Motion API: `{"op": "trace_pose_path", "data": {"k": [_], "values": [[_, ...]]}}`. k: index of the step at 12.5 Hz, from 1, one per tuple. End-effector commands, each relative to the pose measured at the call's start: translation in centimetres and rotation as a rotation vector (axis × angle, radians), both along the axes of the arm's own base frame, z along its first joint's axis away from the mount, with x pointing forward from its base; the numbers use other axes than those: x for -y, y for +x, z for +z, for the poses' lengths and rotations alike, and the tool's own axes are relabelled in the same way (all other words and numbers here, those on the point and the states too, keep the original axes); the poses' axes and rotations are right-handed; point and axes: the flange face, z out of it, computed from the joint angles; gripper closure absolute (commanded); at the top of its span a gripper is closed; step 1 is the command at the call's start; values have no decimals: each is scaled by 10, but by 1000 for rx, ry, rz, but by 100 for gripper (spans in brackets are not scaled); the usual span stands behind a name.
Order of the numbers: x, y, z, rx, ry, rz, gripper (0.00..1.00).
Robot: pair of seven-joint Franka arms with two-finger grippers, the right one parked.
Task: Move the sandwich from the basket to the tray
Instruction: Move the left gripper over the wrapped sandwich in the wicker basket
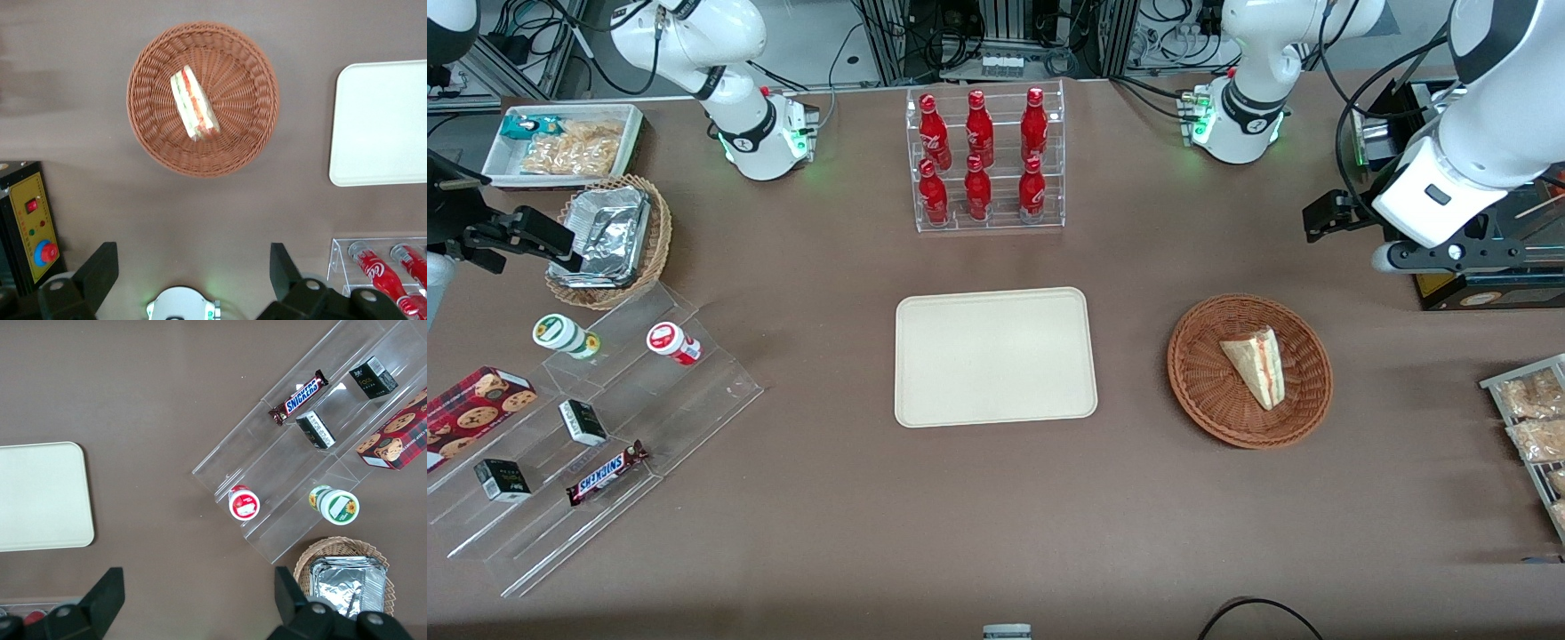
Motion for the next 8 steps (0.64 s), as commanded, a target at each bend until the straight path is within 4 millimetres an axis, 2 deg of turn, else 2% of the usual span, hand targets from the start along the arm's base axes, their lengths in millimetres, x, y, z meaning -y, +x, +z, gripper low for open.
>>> {"op": "trace_pose_path", "data": {"k": [1, 3, 8], "values": [[-2, -1, 0, 10, -15, -13, 0], [-2, 2, -18, -19, -6, -16, 0], [-3, 10, -115, -37, 10, -17, 0]]}}
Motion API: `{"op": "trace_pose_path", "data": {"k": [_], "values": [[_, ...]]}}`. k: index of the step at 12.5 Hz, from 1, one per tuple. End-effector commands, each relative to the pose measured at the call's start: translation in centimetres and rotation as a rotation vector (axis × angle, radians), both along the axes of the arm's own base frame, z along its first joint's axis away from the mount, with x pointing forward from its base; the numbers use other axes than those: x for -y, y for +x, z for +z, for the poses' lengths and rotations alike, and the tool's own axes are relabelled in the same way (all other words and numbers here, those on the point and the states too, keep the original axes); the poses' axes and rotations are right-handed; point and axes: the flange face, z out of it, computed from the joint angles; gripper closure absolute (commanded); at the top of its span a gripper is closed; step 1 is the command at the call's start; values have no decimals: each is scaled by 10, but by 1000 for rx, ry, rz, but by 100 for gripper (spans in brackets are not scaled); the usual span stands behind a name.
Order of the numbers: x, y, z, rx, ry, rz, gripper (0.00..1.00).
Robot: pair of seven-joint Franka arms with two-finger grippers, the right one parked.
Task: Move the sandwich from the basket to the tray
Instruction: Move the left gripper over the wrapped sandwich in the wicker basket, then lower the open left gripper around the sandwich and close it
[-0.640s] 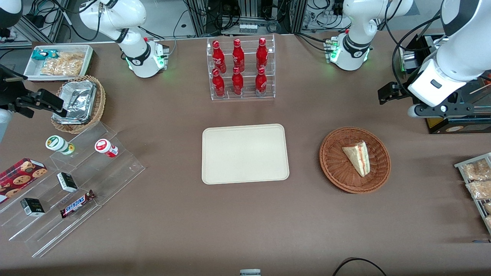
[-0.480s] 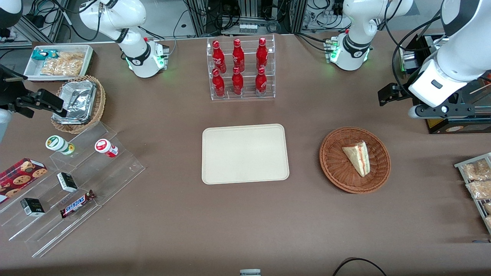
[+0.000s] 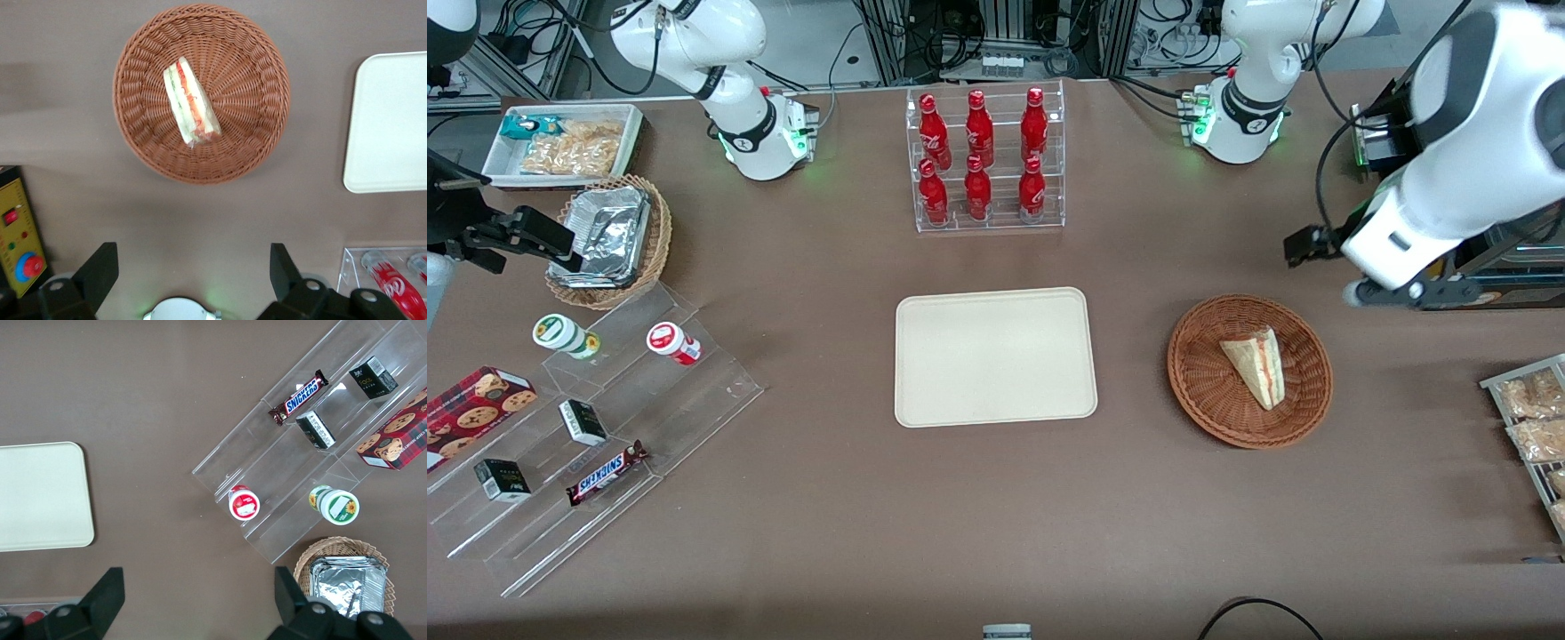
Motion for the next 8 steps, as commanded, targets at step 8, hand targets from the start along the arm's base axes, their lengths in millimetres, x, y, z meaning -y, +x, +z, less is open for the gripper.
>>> {"op": "trace_pose_path", "data": {"k": [8], "values": [[-28, -17, -146, 137, 17, 8, 0]]}}
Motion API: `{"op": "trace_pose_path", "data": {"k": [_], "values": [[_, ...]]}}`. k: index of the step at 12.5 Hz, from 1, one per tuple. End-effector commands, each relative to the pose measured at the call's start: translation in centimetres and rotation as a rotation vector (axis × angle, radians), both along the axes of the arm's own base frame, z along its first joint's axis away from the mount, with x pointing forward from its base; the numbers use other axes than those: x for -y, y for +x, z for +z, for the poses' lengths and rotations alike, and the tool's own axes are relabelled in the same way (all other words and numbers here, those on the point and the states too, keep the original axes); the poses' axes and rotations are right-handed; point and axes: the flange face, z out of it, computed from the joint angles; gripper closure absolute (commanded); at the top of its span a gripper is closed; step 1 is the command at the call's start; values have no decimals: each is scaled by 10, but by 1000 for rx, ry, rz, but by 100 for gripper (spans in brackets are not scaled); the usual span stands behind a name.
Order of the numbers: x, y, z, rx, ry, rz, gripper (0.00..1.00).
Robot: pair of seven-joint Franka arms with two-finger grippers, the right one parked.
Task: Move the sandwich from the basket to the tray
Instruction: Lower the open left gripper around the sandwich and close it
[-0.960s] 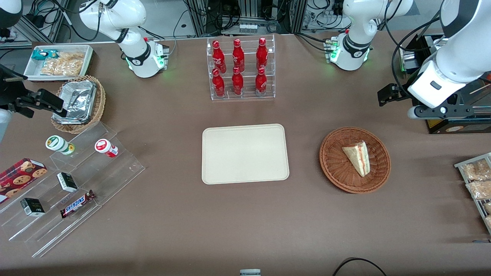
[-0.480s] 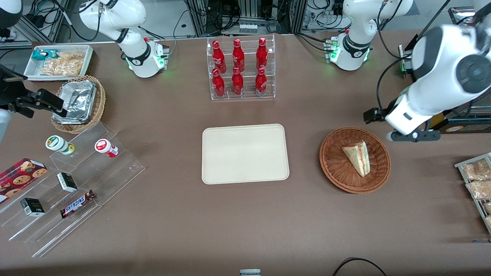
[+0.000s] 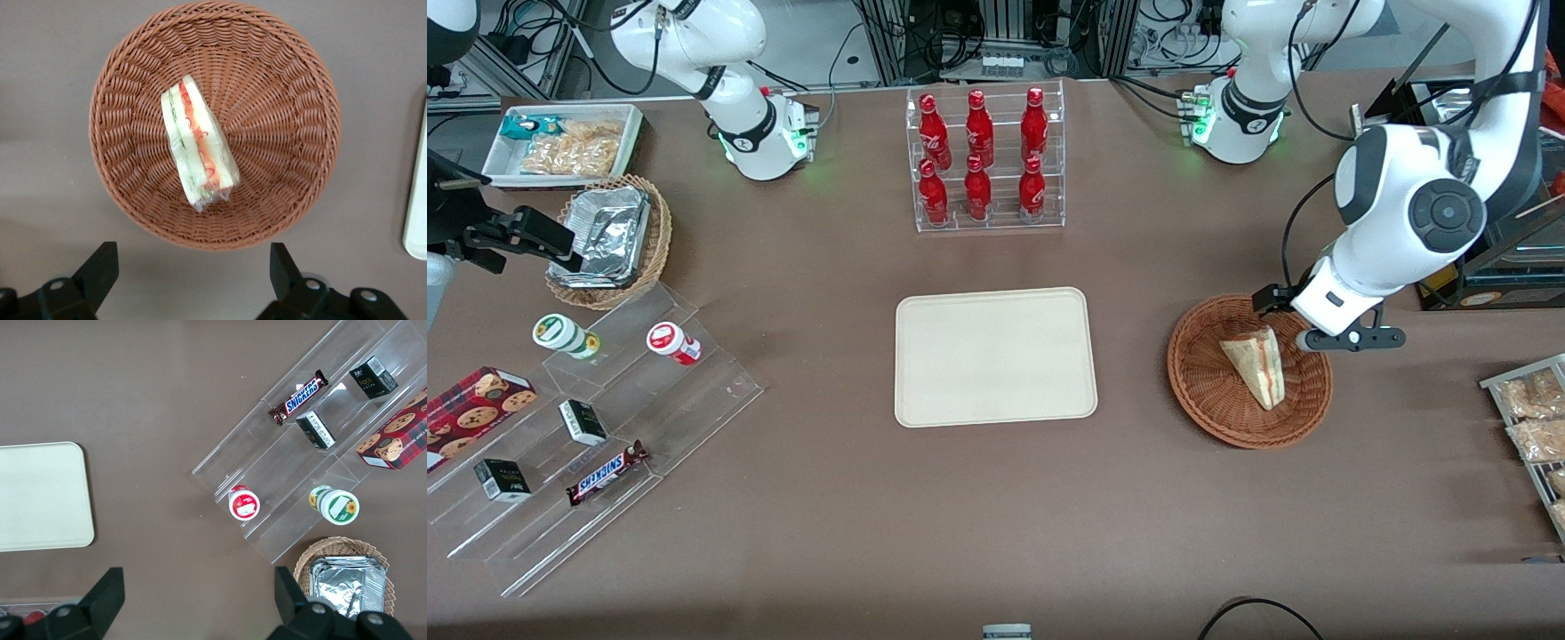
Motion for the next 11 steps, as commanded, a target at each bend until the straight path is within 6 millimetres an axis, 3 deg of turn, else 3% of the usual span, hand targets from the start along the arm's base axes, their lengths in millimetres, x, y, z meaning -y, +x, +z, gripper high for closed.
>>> {"op": "trace_pose_path", "data": {"k": [1, 11], "values": [[-12, -8, -19, 52, 3, 19, 0], [-7, -8, -97, 153, -33, 520, 0]]}}
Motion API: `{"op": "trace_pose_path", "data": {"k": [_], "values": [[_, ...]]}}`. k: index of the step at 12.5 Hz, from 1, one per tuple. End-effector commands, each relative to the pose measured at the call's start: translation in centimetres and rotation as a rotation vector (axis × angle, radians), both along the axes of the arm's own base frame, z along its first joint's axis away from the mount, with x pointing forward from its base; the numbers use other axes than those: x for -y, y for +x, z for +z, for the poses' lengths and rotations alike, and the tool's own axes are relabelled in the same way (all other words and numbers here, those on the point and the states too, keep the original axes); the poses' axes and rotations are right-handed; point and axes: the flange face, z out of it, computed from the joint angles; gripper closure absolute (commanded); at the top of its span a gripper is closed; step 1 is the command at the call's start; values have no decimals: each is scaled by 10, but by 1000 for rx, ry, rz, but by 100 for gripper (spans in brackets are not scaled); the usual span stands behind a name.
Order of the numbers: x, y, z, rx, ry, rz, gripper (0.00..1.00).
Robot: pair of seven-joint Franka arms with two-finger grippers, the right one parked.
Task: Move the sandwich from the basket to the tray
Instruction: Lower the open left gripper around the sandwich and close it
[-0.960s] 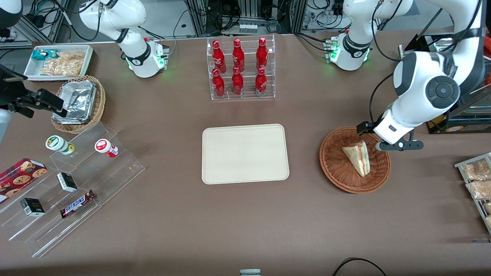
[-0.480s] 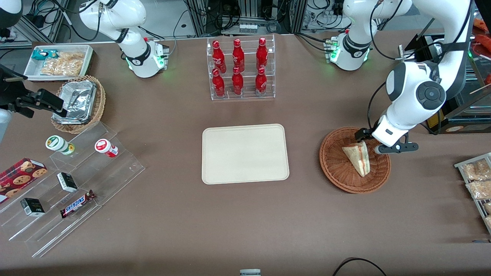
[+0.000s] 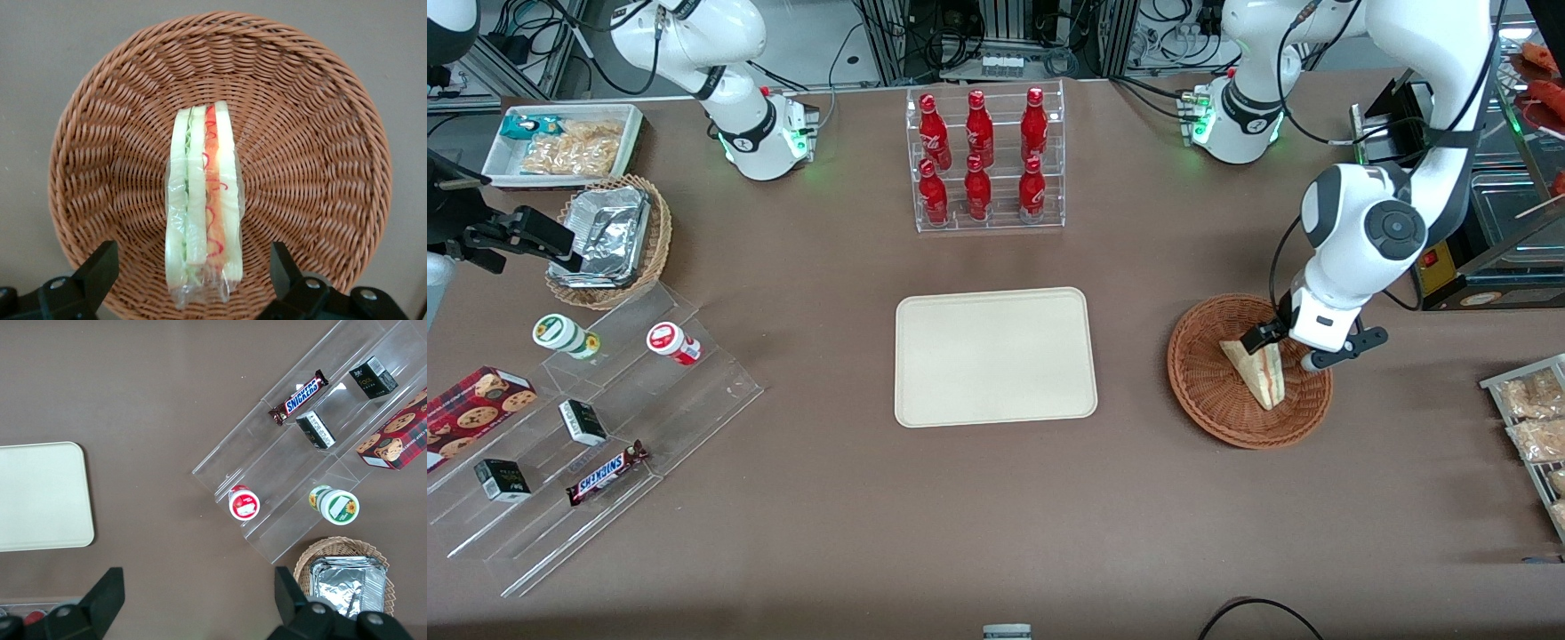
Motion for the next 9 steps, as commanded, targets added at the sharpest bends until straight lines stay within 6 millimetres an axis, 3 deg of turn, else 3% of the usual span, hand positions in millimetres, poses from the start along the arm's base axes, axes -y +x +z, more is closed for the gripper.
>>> {"op": "trace_pose_path", "data": {"k": [1, 4, 5, 6, 7, 8, 9], "values": [[3, 1, -15, 6, -11, 111, 0], [3, 1, -37, -33, -12, 141, 0], [4, 0, -42, -42, -12, 139, 5], [4, 1, -42, -43, -12, 141, 29], [5, 0, -42, -48, -10, 132, 62], [5, 1, -40, -45, -10, 121, 84], [5, 4, -35, -37, -10, 109, 92]]}}
